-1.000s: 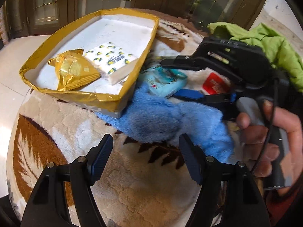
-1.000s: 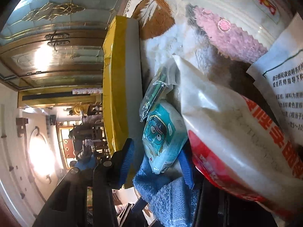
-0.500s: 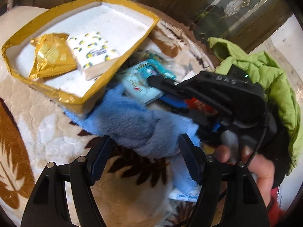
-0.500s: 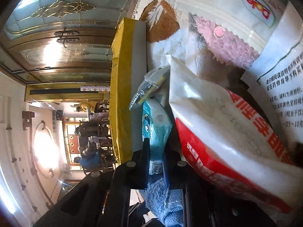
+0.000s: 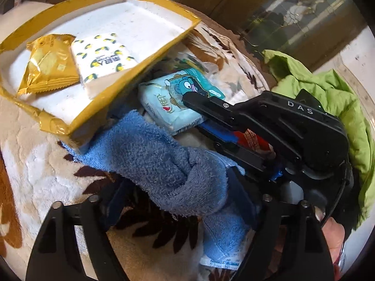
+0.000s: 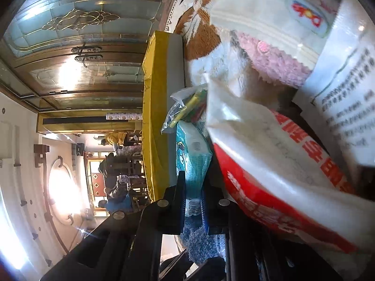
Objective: Organize soft objects
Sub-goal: 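Grasp the blue towel with the left tool while the right tool grasps the teal wipes pack, then drop the blue towel with the left tool while the right tool drops the wipes pack into the box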
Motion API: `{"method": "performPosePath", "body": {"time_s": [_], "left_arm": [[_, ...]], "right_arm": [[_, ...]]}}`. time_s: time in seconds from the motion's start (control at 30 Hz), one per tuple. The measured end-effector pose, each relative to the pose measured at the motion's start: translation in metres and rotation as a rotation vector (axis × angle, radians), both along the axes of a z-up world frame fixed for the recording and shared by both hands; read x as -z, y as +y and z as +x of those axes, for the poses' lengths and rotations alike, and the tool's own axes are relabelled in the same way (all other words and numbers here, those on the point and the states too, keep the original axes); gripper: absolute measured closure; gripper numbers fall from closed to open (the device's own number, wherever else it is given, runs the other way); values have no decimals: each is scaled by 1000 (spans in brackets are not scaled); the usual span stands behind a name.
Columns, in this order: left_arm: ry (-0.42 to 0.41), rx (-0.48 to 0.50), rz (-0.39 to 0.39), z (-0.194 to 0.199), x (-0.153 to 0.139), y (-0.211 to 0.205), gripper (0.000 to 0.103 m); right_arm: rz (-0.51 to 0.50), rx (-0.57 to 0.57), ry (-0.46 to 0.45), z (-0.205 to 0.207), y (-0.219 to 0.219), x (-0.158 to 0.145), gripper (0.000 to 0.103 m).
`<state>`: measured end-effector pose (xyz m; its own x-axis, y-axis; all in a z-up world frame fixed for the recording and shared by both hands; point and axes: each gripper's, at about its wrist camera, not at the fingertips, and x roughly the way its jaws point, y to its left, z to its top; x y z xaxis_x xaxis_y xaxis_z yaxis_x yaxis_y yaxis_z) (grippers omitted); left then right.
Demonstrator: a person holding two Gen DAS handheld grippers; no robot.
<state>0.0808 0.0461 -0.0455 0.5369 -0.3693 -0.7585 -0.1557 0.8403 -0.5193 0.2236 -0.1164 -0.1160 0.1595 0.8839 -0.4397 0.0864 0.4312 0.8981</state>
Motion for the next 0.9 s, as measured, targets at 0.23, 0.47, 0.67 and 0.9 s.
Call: {"method": "performPosePath", "body": {"time_s": [0.23,0.47,0.67,0.9], "left_arm": [[-52,74,44,-18,-15,-1,63],[-108,118,111,-41,-40,7,63],[-172,128,216,-51,-78,20,63],[-232,2,415,-20,-119,78,63]], "right_arm": [[45,26,-29,-16,-16,-19,92],[68,34,-86,-30,-27,-47,92],[40,-4,-142,-25,-7,-70,92],[-7,-42,-173,4,51,-83,92]]}}
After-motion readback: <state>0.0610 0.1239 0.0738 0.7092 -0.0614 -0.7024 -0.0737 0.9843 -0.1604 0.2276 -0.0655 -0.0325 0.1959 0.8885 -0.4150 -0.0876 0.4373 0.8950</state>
